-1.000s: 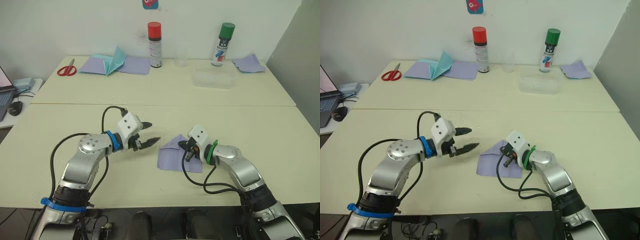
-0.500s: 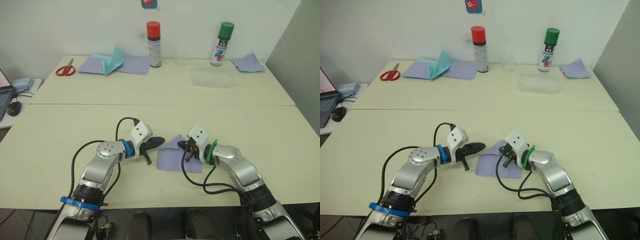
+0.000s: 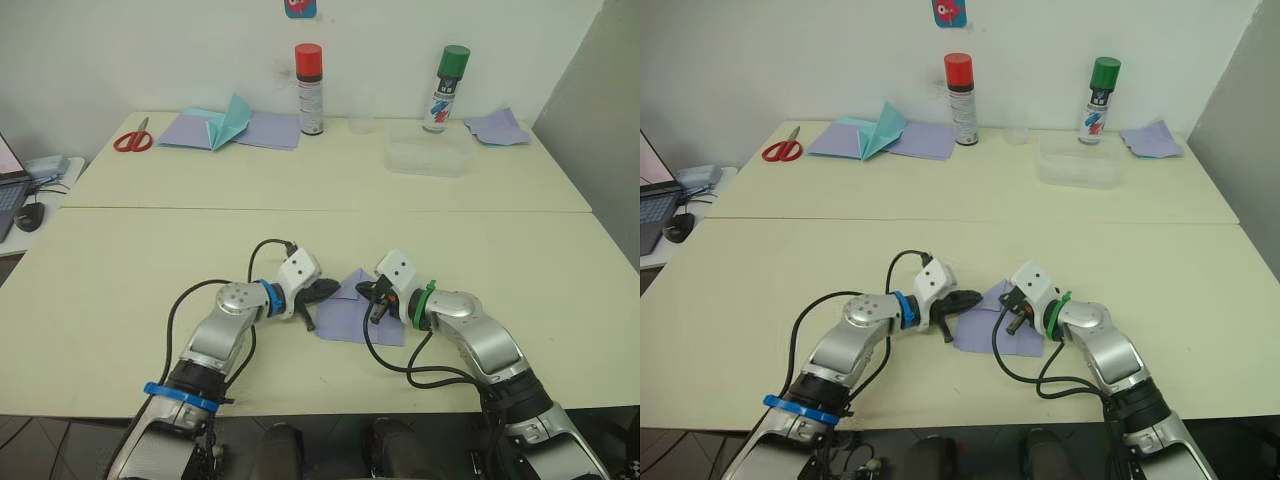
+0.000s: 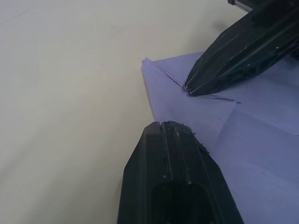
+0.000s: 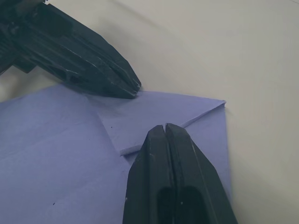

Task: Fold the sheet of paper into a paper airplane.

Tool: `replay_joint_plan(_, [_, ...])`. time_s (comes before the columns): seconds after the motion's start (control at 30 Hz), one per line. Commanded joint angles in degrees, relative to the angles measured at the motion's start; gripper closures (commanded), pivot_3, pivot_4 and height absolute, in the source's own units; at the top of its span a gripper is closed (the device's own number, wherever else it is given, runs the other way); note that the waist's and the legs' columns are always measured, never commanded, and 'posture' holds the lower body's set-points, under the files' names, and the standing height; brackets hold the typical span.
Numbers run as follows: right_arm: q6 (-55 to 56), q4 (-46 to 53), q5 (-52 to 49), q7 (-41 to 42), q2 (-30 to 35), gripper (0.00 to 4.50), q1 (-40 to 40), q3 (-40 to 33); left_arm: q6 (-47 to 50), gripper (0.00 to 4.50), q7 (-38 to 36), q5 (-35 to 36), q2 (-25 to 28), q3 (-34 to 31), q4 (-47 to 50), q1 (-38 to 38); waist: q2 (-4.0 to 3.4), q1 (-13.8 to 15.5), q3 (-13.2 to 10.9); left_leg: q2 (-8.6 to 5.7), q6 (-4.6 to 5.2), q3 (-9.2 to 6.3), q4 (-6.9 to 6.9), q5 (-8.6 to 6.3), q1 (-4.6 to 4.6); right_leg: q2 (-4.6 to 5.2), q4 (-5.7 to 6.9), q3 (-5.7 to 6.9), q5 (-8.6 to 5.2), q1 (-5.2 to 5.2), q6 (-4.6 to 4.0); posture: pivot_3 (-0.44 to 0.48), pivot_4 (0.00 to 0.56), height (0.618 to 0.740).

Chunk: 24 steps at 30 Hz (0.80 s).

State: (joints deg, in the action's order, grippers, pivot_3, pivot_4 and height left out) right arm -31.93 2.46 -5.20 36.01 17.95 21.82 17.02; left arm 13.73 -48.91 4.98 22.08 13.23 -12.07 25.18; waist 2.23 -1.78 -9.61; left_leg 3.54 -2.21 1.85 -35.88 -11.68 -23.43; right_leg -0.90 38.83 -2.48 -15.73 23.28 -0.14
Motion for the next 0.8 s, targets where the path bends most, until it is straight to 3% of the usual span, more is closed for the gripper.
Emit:
replay_joint_plan(0.03, [-1.62, -1.2, 0.95, 0.08, 0.17, 4.5, -0.57, 1.39, 1.75, 4.48, 0.31, -1.71, -1.26, 2.23, -1.7, 1.29, 0.0, 0.02, 0.0, 0.0, 0.0, -0.01, 0.0, 0.0, 0.0, 0.0, 0.0, 0.01, 0.0, 0.0, 0.0, 0.0, 0.15, 0.74])
replay_joint_plan(0.57, [-1.5, -1.3, 1.27, -0.14, -0.01, 4.5, -0.74, 1.29, 1.57, 4.48, 4.24, -7.0, -7.21, 5.18, -13.27, 10.31, 0.03, 0.12, 0.07, -0.09, 0.0, -0.01, -0.11, 0.0, 0.02, -0.02, 0.0, 0.04, 0.06, -0.07, 0.11, 0.0, 0.15, 0.74])
replay_joint_plan(0.8, [-1.38, -1.73, 1.48, -0.18, -0.23, 4.5, -0.38, 1.11, 4.56, 4.48, 1.48, -6.17, -4.65, 5.22, -7.15, 7.17, 0.04, -0.05, 0.08, -0.07, 0.0, 0.02, -0.11, 0.0, 0.02, -0.02, 0.0, 0.0, 0.08, -0.07, 0.13, 0.0, 0.15, 0.74])
